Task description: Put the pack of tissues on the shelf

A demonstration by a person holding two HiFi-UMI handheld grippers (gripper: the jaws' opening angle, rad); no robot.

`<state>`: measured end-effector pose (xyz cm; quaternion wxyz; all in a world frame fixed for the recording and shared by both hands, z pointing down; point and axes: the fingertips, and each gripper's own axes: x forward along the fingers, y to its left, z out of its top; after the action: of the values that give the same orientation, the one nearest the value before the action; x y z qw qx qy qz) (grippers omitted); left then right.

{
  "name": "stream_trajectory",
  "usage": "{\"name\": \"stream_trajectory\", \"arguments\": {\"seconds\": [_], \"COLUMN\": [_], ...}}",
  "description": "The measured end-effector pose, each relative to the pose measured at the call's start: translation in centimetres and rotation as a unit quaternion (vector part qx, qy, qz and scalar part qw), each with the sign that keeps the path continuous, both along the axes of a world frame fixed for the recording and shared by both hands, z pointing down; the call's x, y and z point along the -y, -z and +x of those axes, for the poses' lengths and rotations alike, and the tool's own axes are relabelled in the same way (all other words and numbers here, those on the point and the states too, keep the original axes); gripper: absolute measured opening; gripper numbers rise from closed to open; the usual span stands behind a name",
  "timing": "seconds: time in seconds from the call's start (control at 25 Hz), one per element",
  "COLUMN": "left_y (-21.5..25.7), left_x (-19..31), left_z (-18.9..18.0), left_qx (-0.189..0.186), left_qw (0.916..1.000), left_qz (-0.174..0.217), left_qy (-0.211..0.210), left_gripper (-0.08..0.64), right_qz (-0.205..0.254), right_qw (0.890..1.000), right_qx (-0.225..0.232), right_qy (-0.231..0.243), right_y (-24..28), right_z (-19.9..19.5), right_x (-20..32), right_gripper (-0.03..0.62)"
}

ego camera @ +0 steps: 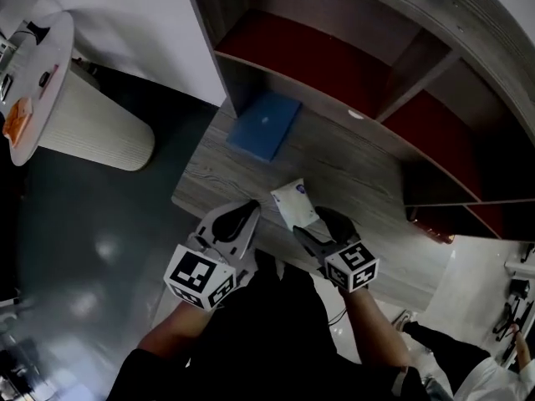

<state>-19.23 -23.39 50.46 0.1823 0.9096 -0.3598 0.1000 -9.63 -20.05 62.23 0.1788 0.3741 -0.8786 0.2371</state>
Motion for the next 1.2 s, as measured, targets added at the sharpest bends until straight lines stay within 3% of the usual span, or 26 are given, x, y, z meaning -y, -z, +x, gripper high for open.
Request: {"name": "stream_trajectory", "arguments": {"seconds": [0.2,0.52,0.88,0.92,1.0,1.2], "left_y": [-2.1,-3.6,-4.1,-4.0,-3.6,-2.7], "left_x": [-0.2,-0.2,-0.4,-0.4,-0.5,-0.6], "left_z": [0.3,0.4,-0.3,-0.4,-0.5,-1.1], "left_qx": [0.012,0.020,0.022,0.021,0.017,0.010], "left_qw": [0.9998,0.9995,0.9993,0.9994,0.9995,0.9998], "left_qz": [-0.012,-0.022,-0.029,-0.028,-0.026,-0.019], "left_qy": [-0.006,-0.007,-0.002,-0.002,-0.001,0.001], "left_gripper": [0.021,0.021,0.020,0.020,0.020,0.020], "right_qz": [0.010,-0.029,-0.053,-0.057,-0.065,-0.082], "right_qw": [1.000,0.999,0.994,0.993,0.993,0.992], "right_qx": [-0.025,-0.041,-0.099,-0.101,-0.102,-0.095], "right_qy": [0.009,-0.016,-0.012,-0.011,-0.012,-0.024], "right_y": [-2.7,-6.7,-8.8,-8.9,-9.0,-8.3], "right_z": [-0.2,-0.2,-0.2,-0.2,-0.1,0.3], "right_x": [0.3,0.2,0.6,0.6,0.5,-0.2], "right_gripper": [0.259,0.259,0.255,0.243,0.147,0.077]}}
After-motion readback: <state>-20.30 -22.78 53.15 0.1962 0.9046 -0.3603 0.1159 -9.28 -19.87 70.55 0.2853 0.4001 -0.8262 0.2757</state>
